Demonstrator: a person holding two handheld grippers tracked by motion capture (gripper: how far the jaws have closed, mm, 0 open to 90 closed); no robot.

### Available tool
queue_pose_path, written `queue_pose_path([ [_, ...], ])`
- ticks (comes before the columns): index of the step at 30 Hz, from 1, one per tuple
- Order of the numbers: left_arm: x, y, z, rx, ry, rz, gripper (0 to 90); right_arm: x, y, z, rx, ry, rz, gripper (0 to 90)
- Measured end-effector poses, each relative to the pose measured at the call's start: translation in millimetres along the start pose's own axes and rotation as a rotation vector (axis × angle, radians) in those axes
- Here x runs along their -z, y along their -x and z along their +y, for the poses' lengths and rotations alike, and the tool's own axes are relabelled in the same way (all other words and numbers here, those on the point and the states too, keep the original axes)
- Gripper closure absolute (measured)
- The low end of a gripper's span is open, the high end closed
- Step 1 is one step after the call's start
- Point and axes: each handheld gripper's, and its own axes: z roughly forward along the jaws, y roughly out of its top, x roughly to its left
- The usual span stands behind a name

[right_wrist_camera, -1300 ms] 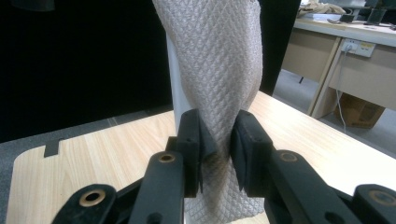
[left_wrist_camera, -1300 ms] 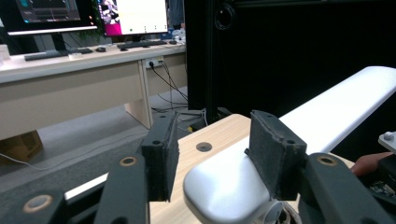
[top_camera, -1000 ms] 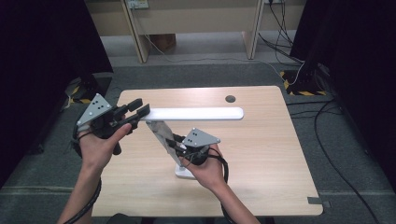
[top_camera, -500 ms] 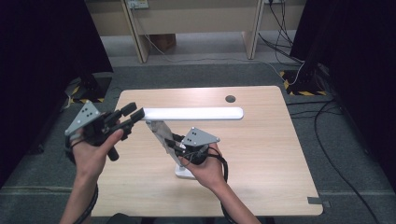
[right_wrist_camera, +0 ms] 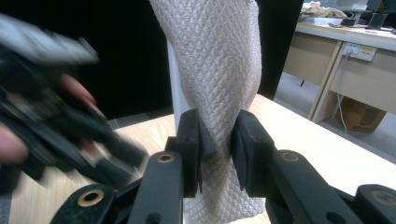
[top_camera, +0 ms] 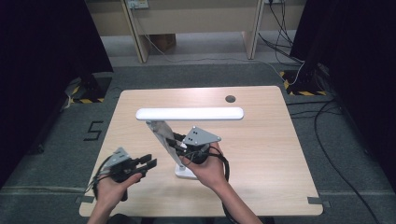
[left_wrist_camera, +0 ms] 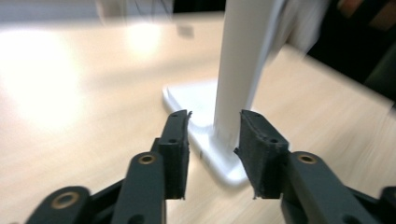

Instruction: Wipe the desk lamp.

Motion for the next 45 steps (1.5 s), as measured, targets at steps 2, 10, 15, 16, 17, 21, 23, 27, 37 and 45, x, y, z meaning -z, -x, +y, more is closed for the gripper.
queue_pose_path([
  [2,-20.7,-6.4,-3.8,-0.011,-0.055,-0.01,73.0,0.2,-1.0,-0.2,-0.007,-0.003,0.003,73.9],
  [10,-63.1,-1.8,-5.0,-0.057,-0.142,-0.066,85.8,-1.4,-0.5,0.1,0.003,-0.005,0.007,75.8],
  [15,-74.1,3.9,-7.2,-0.067,-0.152,-0.081,89.0,-2.5,-2.4,0.0,-0.009,-0.007,0.007,76.7],
  [16,-75.8,4.7,-7.9,-0.059,-0.158,-0.086,89.2,-2.6,-2.5,0.1,-0.009,-0.007,0.007,77.0],
  [17,-78.0,5.2,-8.9,-0.057,-0.155,-0.087,89.2,-2.5,-2.5,0.2,-0.007,-0.009,0.006,77.4],
  [21,-82.2,7.8,-11.0,-0.072,-0.161,-0.087,89.4,-2.7,-1.8,0.1,-0.003,-0.006,0.008,79.1],
  [23,-82.1,8.1,-10.8,-0.081,-0.163,-0.083,89.4,-2.7,-1.1,0.3,0.006,-0.007,0.01,79.5],
  [27,-81.5,9.3,-11.6,-0.087,-0.161,-0.074,89.4,-3.7,-0.4,0.7,0.024,-0.003,0.007,80.0],
  [37,-81.2,15.5,-13.2,-0.089,-0.152,-0.041,89.4,-3.3,-0.6,1.7,0.037,-0.016,0.013,81.1],
  [45,-81.1,20.7,-13.7,-0.093,-0.155,-0.021,89.3,-0.1,-0.5,3.1,0.064,-0.046,0.026,81.7],
])
